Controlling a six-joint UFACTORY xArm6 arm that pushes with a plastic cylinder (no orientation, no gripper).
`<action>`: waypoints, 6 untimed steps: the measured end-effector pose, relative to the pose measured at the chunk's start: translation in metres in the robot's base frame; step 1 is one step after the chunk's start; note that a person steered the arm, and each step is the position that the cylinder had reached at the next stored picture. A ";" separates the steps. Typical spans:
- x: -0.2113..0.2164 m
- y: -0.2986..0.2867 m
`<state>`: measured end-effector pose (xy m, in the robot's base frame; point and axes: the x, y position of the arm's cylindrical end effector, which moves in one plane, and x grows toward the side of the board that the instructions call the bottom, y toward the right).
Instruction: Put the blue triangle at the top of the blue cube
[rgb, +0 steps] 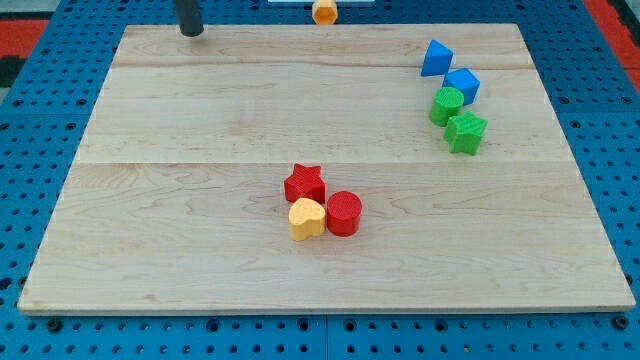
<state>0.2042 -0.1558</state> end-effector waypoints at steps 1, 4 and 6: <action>-0.004 0.114; 0.058 0.286; 0.042 0.310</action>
